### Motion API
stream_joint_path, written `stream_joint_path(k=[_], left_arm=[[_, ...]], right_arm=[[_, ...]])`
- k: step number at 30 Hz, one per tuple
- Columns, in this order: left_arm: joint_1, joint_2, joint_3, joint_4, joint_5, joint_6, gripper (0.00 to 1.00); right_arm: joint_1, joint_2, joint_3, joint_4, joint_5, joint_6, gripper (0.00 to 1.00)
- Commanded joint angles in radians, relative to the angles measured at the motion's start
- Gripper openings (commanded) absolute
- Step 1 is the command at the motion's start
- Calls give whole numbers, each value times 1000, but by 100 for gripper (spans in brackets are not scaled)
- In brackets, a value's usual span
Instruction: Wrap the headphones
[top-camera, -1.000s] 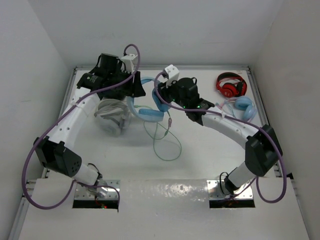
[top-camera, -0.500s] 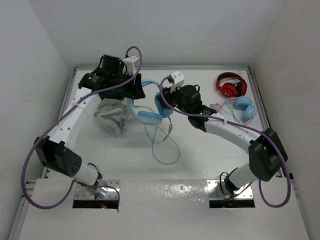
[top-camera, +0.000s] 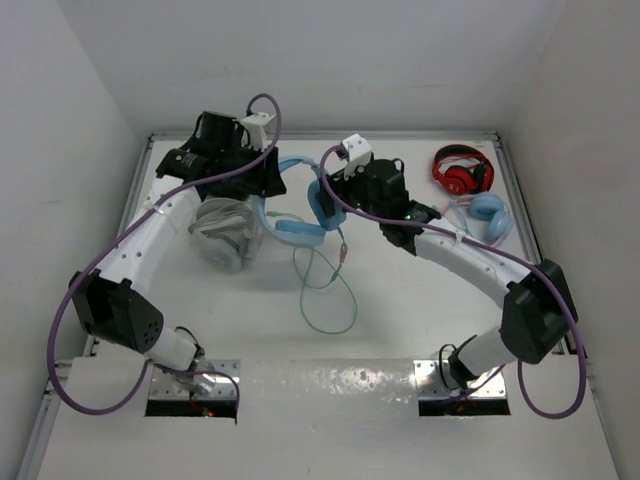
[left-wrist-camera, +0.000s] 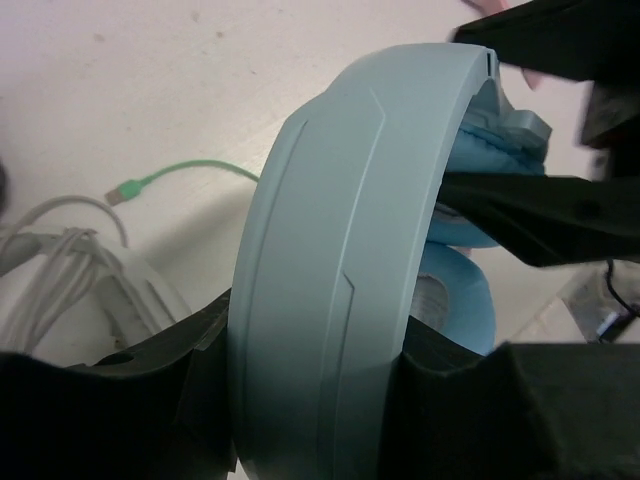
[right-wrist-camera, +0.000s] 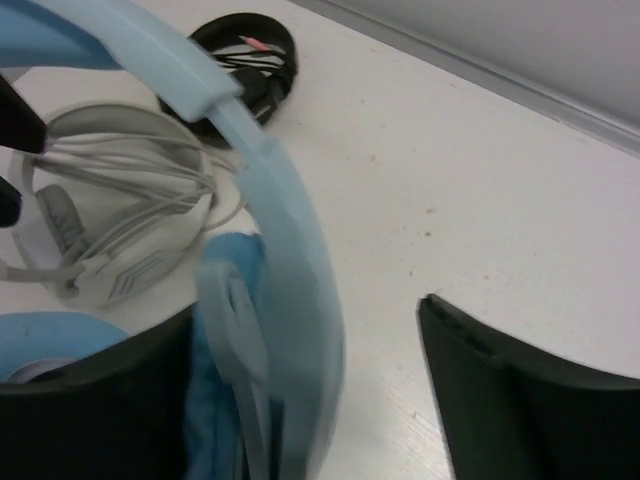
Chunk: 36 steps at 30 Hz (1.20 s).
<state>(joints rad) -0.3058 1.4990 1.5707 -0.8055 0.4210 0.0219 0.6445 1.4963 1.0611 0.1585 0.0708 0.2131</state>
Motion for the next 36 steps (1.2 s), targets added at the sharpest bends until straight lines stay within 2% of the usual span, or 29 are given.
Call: stream_joint_path(k=[1,2,4,7,8,9,11,16,21,28,35,36], left_arm=[[73,-71,-14,170,8,-1,0],[71,-74,-29,169,27,28,0],[65,-83,-41,158,27,59,0],[63,-83,-54,149,-17,96,0],[65,-83,-55,149,-25,108,0],[63,-83,-52,157,-31,110,0],[63,-79,-43,164,-25,102,0],[63,-62,-6,161,-18,89,0],[62,-59,2,140,-14,92,0],[60,-66,20,141,-18,62,0],[60,-62,34,141,7,41,0],[60,-62,38,138,13,41,0]], right_arm=[[-32,-34,56,-203,15,-152,88],[-32,-57,51,-192,26,-191,95],[-32,-135,22,-142,38,-243,99],[-32,-229,-3,-137,-11,-320,99],[-31,-249,-10,-143,-53,-360,97],[-23,-269,-19,-152,-162,-380,95],[6,-301,-49,-155,-235,-443,91],[182,-286,-33,-229,-197,-566,93],[236,-170,-6,-165,-209,-607,96],[238,41,154,-131,-223,-666,99],[238,182,188,-56,-103,-656,99],[238,194,195,-57,-83,-659,95]])
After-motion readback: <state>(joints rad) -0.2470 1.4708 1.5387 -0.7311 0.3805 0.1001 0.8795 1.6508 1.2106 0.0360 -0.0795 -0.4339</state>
